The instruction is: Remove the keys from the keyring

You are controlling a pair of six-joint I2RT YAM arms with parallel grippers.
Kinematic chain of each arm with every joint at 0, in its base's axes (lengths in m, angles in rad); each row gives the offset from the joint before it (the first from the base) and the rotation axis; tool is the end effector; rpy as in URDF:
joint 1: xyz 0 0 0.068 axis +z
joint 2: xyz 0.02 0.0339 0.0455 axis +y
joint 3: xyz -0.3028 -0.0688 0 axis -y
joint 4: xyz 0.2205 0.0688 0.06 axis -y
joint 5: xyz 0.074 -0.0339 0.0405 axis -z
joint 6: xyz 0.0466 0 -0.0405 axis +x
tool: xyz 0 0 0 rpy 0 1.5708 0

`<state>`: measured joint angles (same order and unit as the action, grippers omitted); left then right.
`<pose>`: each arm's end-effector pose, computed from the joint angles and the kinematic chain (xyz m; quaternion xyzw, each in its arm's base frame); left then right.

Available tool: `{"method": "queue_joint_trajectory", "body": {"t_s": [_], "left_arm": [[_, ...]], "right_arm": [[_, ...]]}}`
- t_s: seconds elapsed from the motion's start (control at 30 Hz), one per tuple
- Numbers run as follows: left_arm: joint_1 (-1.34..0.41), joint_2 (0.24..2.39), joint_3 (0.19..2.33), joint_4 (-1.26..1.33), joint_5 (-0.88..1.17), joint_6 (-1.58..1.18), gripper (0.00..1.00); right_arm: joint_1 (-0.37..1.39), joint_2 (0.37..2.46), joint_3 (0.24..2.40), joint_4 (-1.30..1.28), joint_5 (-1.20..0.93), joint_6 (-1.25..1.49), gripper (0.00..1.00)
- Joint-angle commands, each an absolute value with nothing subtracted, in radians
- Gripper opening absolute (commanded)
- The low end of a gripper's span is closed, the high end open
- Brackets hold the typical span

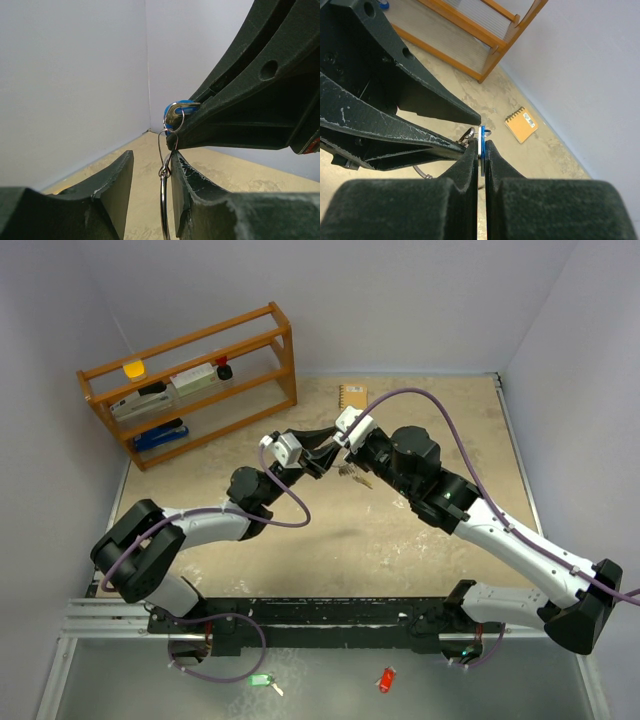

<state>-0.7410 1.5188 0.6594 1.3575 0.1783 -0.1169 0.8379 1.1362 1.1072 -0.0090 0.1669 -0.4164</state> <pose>0.2150 -0.2079 0.3453 0.2291 0.4609 -0.3975 0.7597 0.1627 0.1691 0.4372 -0.3745 0.6152 0.0859 0.6884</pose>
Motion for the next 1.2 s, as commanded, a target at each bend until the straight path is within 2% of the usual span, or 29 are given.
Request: {"method": "queue_joint_trajectory", "body": {"t_s": [0.0,0.1,0.4,0.57,0.77,1.17], "left_arm": [[-0.746,1.524,0.706,1.429,0.181,-0.127,0.32],[-0.747,1.523,0.708,1.429,0.185,-0.126,0.31],[-0.749,1.504,0.708,1.397,0.204,-0.110,0.21],[-0.748,1.490,0.702,1.392,0.205,-0.100,0.20],[-0.748,1.478,0.695,1.387,0.189,-0.098,0.26],[-0.749,1.425,0.696,1.292,0.081,-0.050,0.22]], "right_arm": [[0.845,1.129,1.154,0.034,0.174,-0.424,0.00],[0.848,1.127,1.154,0.032,0.179,-0.426,0.00],[0.847,1.130,1.149,0.040,0.189,-0.430,0.00],[0.848,1.135,1.148,0.040,0.193,-0.429,0.00],[0.847,1.134,1.146,0.040,0.195,-0.427,0.00],[0.847,1.116,1.138,0.026,0.208,-0.425,0.00]]}}
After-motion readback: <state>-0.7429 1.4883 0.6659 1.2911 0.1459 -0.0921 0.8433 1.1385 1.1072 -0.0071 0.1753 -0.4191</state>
